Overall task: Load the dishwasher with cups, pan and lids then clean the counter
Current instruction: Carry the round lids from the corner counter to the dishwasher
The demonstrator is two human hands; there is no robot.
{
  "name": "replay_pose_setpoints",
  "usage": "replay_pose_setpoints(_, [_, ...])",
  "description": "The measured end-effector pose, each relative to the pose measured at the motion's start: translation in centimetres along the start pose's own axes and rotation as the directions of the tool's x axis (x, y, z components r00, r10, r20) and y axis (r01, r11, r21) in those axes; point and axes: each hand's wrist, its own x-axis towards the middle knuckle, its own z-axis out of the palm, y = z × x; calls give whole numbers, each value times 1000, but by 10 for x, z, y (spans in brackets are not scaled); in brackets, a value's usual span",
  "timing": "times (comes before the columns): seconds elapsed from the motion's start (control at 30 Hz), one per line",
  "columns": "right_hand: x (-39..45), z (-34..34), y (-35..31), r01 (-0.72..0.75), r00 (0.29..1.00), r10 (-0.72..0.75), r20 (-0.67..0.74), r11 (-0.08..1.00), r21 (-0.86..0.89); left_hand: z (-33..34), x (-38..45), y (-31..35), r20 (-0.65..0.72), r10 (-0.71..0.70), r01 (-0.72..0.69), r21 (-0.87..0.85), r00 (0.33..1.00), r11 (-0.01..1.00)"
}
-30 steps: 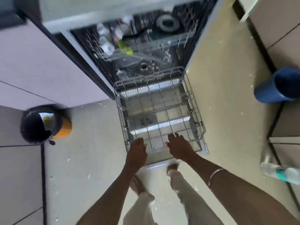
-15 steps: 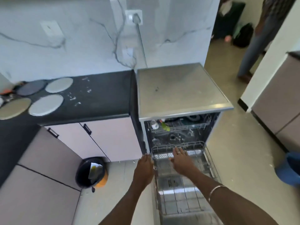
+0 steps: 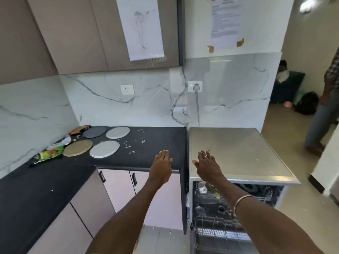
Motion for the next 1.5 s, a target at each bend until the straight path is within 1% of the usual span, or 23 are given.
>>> replay_pose_setpoints(0.17, [41, -16, -18, 63, 998, -63, -14, 998, 1, -27, 24, -17, -63, -57, 57, 4, 996, 998])
replay_pose_setpoints(0.27, [59, -19, -33, 104, 994, -104, -40, 995, -8, -39, 36, -36, -107, -103, 105, 12, 989, 994])
replay_pose_setpoints(0.33, [70, -16, -43, 121, 992, -121, -35, 992, 19, -44, 42, -52, -135, -128, 130, 7, 982, 991])
replay_pose_setpoints(0.5, [99, 8, -78, 121, 993, -121, -4, 990, 76, -52, 54, -104, -132, -158, 161, 8, 979, 987])
replay_pose_setpoints(0.67, [143, 44, -136, 126, 991, -129, 23, 987, 97, -60, 70, -179, -134, -179, 184, 23, 975, 983])
replay_pose_setpoints(0.77, [179, 64, -186, 118, 992, -122, 22, 986, 114, -71, 85, -238, -116, -182, 188, 37, 976, 982])
replay_pose_setpoints(0.97, [255, 95, -295, 174, 984, -176, 0, 972, 159, -112, 122, -356, -138, -224, 241, 122, 965, 963])
replay_pose_setpoints(1.03, [273, 103, -322, 187, 982, -190, -4, 967, 174, -121, 130, -387, -131, -232, 250, 145, 964, 957])
replay_pose_setpoints(1.1, [291, 112, -342, 190, 981, -193, -1, 965, 180, -124, 140, -414, -127, -245, 260, 125, 961, 957])
replay_pose_setpoints(1.27, [339, 133, -367, 199, 979, -204, 8, 962, 188, -114, 167, -463, -119, -323, 334, 87, 939, 939])
replay_pose_setpoints(1.4, [391, 150, -370, 168, 983, -179, 41, 967, 191, -95, 190, -488, -96, -365, 374, 99, 926, 922])
replay_pose_setpoints(1.5, [429, 162, -368, 150, 985, -165, 59, 967, 206, -82, 211, -508, -66, -434, 439, 85, 898, 894])
